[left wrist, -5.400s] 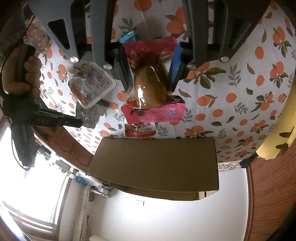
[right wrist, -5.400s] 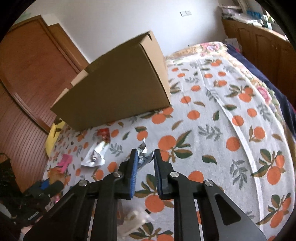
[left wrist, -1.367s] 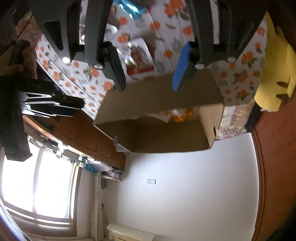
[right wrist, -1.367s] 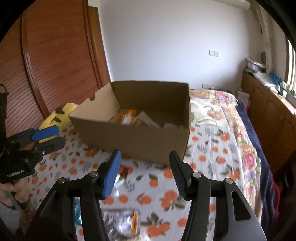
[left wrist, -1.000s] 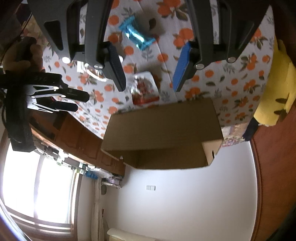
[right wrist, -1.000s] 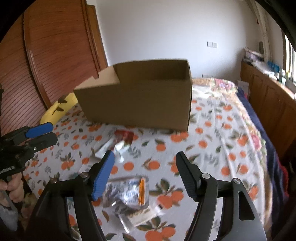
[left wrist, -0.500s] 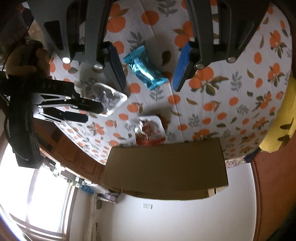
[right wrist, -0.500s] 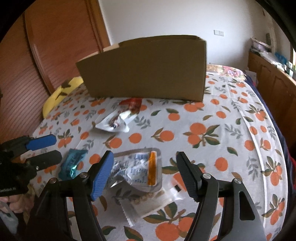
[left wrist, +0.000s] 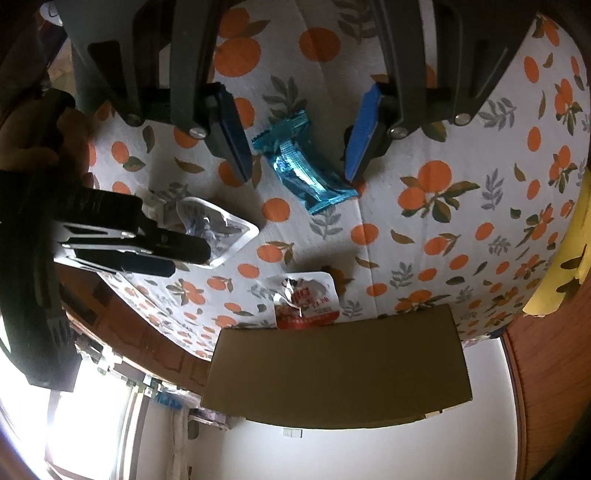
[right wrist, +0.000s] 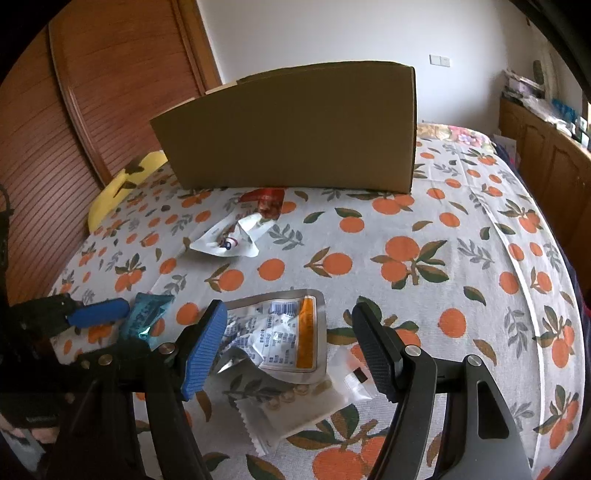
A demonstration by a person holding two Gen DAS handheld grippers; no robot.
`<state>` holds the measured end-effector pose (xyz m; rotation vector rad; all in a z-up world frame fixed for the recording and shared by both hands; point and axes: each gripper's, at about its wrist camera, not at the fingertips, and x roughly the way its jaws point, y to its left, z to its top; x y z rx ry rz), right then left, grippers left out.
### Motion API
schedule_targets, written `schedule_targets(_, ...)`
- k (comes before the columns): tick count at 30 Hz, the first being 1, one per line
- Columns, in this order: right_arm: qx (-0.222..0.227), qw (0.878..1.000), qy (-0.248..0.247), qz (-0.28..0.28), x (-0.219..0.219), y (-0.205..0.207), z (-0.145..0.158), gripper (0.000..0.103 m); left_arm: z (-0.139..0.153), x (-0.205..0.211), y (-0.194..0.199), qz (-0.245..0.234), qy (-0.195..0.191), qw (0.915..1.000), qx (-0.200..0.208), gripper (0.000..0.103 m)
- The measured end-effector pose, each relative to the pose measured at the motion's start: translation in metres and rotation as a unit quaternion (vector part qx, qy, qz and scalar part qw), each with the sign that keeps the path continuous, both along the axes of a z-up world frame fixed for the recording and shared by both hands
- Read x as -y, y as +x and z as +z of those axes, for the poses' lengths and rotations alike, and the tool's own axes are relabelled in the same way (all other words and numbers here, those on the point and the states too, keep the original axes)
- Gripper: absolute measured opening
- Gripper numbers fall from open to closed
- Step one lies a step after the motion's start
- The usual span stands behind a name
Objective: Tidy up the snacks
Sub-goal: 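Grasp the teal wrapper with left tool while right tool grasps silver pouch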
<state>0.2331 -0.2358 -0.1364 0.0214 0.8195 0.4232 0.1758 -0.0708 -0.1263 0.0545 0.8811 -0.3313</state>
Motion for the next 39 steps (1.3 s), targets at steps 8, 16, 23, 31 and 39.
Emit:
schedule_targets(8, 0.01, 1.0, -0.009, -0.001, -0.004, -0.003, 0.001, 0.072, -0.006, 0.0, 0.0, 0.007, 0.015, 0.9998, 0.007, 0.033)
schedule_targets(16, 0.009, 1.0, -0.011, 0.001, -0.004, -0.004, -0.001, 0.072, -0.006, -0.006, -0.001, 0.002, 0.004, 0.9999, 0.01, 0.025)
schedule_targets(23, -0.005, 1.0, -0.008, 0.008, -0.005, -0.001, -0.003, 0.072, -0.006, -0.014, -0.001, 0.004, -0.014, 0.9999, 0.007, 0.024)
schedule_targets(31, -0.021, 0.999, -0.04, 0.03, -0.017, -0.002, -0.004, 0.083, -0.007, -0.018, -0.007, 0.002, -0.025, 0.9996, 0.013, 0.024)
schedule_targets(39, -0.034, 0.996, -0.07, 0.048, -0.031, 0.001, -0.008, 0.09, -0.006, -0.02, -0.008, 0.002, -0.033, 0.9994, 0.013, 0.024)
